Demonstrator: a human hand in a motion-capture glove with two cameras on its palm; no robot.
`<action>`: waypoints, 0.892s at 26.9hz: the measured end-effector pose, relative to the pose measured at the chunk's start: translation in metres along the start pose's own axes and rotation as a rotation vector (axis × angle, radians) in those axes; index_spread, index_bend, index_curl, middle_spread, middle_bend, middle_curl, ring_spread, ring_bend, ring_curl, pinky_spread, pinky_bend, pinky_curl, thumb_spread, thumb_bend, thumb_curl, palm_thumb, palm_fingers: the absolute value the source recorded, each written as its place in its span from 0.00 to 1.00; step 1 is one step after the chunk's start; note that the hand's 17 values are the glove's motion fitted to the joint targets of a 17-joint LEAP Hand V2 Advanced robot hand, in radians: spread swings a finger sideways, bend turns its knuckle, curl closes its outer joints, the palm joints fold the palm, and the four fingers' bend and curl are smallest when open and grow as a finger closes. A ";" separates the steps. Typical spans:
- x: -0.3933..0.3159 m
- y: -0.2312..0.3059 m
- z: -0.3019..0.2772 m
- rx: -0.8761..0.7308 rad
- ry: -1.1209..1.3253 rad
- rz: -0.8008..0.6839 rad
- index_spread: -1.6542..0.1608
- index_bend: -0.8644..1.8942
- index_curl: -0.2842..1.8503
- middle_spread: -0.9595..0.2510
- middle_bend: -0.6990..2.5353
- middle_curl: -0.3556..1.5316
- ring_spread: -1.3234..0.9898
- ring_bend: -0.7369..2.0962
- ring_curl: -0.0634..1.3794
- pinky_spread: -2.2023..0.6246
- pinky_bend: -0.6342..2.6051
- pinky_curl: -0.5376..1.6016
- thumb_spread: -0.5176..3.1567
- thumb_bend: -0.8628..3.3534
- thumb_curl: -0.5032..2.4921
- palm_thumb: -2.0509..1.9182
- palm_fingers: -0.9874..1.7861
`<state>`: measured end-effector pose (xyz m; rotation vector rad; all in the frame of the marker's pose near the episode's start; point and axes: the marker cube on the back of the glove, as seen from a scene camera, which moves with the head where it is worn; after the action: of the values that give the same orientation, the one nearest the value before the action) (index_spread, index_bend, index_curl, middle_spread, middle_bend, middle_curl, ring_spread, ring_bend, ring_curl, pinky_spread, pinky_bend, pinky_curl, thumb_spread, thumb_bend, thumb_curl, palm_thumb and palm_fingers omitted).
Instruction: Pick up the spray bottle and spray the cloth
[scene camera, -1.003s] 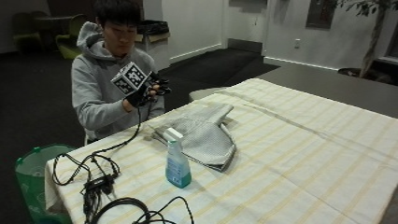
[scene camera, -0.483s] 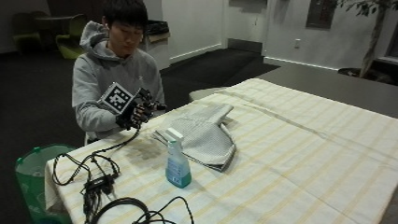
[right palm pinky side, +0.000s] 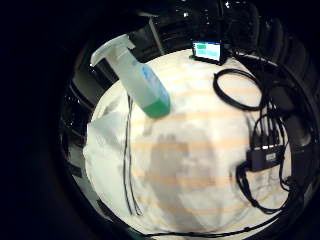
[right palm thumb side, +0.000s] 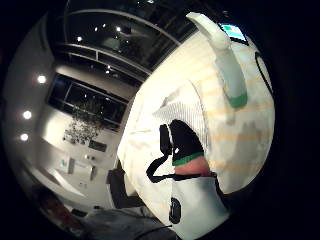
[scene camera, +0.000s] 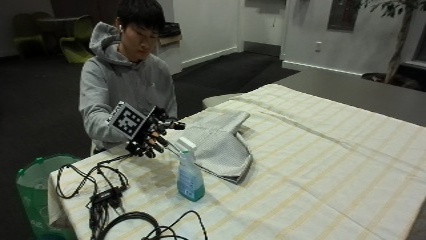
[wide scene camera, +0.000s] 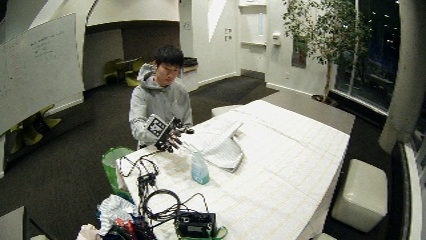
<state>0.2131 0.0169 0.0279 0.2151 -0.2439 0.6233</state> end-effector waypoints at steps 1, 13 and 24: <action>0.002 -0.005 0.003 -0.004 -0.015 0.013 0.74 0.35 0.20 0.77 0.33 0.35 0.60 0.39 0.19 0.87 0.33 0.38 0.41 0.22 0.28 0.67 0.42; 0.025 -0.052 0.038 0.027 -0.178 0.205 0.75 0.35 0.20 0.79 0.34 0.36 0.60 0.40 0.22 0.87 0.34 0.40 0.41 0.20 0.29 0.69 0.42; 0.027 -0.082 0.059 0.089 -0.369 0.295 0.77 0.36 0.21 0.77 0.34 0.37 0.59 0.43 0.23 0.86 0.33 0.40 0.41 0.20 0.30 0.70 0.48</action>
<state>0.2739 -0.0495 0.0819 0.3847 -0.6121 0.8866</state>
